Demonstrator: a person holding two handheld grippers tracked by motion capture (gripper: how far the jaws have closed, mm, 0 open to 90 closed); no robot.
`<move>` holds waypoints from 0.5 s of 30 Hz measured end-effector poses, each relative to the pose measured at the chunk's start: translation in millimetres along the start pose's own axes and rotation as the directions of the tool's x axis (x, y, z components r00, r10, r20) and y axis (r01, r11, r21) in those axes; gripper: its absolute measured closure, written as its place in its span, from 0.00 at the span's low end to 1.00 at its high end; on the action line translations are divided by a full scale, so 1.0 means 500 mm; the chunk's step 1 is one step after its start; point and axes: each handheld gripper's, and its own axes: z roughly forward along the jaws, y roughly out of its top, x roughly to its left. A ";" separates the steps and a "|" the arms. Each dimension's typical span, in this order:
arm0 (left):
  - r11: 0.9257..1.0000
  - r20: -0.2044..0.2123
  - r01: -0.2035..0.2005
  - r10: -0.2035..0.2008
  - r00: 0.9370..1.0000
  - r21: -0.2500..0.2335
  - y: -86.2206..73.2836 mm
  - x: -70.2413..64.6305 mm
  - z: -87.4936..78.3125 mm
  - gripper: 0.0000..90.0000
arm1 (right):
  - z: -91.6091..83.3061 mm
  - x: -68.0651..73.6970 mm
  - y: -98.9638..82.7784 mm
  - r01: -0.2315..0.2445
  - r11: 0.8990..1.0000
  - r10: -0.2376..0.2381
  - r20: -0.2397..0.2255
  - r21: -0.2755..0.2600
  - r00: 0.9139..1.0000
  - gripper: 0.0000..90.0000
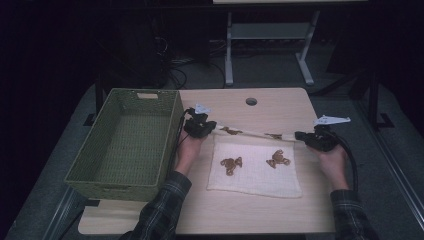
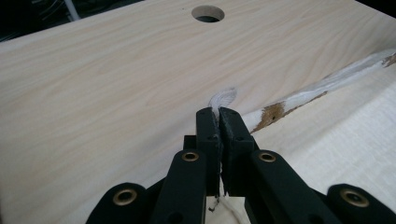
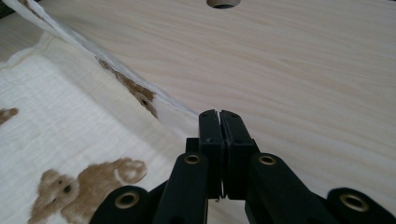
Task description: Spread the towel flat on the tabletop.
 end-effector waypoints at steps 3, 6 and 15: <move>1.000 0.004 -0.006 0.006 1.000 0.005 -0.015 -0.014 -0.007 0.97 | -0.011 0.013 -0.012 0.006 1.000 -0.006 -0.004 -0.014 1.000 0.98; 1.000 0.005 -0.016 0.016 1.000 0.009 -0.021 -0.019 -0.012 0.97 | -0.018 0.024 -0.019 0.023 1.000 -0.023 -0.007 -0.008 1.000 0.98; 1.000 0.026 -0.018 0.018 0.999 0.022 -0.049 -0.038 -0.035 0.97 | -0.040 0.037 -0.038 0.032 0.999 -0.032 -0.019 -0.003 0.999 0.98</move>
